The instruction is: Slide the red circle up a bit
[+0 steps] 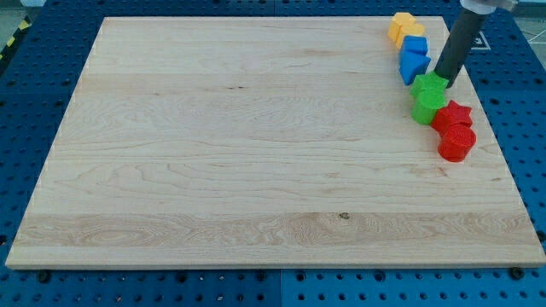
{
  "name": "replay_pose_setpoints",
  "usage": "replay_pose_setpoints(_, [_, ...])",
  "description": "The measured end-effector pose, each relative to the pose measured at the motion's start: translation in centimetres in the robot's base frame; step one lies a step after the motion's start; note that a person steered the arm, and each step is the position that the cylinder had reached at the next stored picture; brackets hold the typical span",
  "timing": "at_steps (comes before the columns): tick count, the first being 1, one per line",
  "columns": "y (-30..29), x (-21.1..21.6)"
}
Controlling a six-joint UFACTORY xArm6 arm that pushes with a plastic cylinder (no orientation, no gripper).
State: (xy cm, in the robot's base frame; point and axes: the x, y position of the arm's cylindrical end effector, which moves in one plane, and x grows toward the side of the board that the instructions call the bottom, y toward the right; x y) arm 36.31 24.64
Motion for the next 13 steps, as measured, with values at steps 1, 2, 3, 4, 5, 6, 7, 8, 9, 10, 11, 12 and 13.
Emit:
replay_pose_setpoints(1, [-1.4, 2.5])
replay_pose_setpoints(2, [-1.6, 2.8])
replay_pose_setpoints(3, [-1.2, 2.0])
replay_pose_setpoints(4, [1.6, 2.0])
replay_pose_setpoints(5, [3.4, 3.2])
replay_pose_setpoints(6, [4.5, 6.1])
replay_pose_setpoints(7, [4.5, 8.8])
replay_pose_setpoints(8, [4.5, 11.0])
replay_pose_setpoints(9, [2.8, 13.8])
replay_pose_setpoints(10, [2.2, 15.5])
replay_pose_setpoints(11, [1.6, 14.8])
replay_pose_setpoints(12, [1.3, 13.1])
replay_pose_setpoints(13, [-0.8, 13.1])
